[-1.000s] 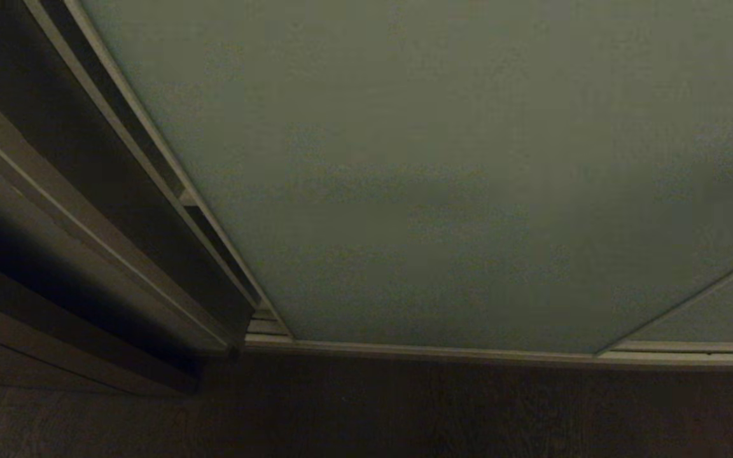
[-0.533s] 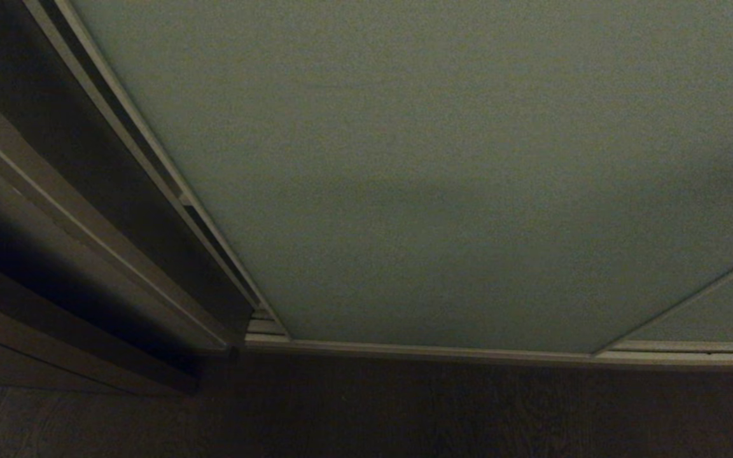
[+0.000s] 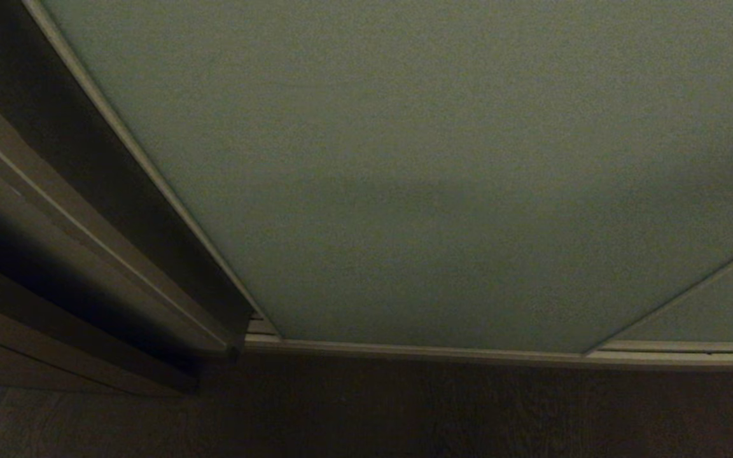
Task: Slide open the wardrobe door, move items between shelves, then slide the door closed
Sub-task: Close the door
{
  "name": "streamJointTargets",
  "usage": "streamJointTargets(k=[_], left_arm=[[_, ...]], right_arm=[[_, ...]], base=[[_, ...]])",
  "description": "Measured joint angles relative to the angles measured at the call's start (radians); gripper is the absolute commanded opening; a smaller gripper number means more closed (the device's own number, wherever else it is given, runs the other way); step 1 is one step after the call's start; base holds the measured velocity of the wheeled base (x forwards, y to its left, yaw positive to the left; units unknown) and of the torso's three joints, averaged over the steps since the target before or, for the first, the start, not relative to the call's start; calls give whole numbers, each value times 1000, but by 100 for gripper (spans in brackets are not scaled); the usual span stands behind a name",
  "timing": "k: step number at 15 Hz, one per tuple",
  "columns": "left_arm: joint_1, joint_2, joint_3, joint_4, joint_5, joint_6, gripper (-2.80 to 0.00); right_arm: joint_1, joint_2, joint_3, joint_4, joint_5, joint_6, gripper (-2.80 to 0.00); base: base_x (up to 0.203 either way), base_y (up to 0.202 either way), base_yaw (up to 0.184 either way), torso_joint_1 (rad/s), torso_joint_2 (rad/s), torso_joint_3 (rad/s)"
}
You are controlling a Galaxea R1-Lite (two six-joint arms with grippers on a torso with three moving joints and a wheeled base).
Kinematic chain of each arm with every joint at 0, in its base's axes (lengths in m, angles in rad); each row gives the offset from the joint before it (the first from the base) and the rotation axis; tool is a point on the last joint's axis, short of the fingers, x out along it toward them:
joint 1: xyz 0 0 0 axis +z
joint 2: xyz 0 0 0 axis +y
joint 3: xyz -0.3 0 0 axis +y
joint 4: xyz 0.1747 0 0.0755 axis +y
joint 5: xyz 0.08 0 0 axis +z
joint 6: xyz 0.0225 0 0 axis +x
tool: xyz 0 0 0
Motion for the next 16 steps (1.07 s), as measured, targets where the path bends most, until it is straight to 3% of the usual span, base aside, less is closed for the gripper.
streamJointTargets(k=[13,16], left_arm=[[0,0,0,0,0,-1,-280],[0,0,0,0,0,0,-280]], right_arm=[[56,-104,97,8,3,-8,-280],[98,-164,202,7,-3,-109,-280]], base=[[0,0,0,0,0,0],[0,0,0,0,0,0]])
